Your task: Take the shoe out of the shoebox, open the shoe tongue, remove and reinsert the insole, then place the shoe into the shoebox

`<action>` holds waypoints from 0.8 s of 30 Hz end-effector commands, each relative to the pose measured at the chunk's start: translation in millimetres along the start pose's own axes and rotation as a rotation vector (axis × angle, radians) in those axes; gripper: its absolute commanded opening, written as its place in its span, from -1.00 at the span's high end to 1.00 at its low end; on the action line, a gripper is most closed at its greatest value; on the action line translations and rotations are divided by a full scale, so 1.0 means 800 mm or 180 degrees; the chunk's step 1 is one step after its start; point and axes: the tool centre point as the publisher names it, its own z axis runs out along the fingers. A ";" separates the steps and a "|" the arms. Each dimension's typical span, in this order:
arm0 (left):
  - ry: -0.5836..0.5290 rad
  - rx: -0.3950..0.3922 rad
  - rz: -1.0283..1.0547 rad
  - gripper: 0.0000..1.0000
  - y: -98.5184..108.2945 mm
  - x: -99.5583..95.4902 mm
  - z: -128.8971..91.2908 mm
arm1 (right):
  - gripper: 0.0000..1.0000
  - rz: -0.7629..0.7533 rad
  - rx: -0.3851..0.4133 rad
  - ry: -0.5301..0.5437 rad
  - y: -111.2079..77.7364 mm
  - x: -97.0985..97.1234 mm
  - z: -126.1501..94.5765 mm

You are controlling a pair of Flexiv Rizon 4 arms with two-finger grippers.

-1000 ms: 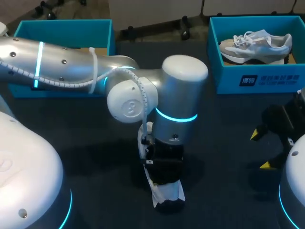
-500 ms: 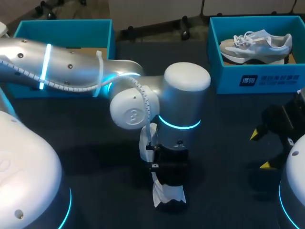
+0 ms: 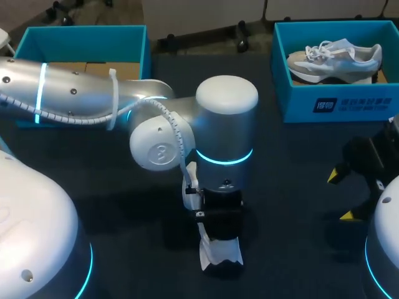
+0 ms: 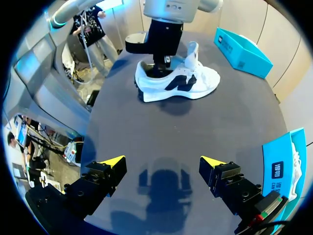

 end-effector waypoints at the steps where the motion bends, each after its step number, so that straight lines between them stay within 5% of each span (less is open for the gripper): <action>1: 0.0016 -0.0015 -0.0028 1.00 0.010 -0.006 0.016 | -1.00 0.0001 0.0010 -0.0006 0.000 0.001 0.001; 24: -0.0040 -0.0336 0.0003 1.00 0.017 0.003 -0.043 | -1.00 0.0001 0.0010 -0.0006 0.000 0.001 0.001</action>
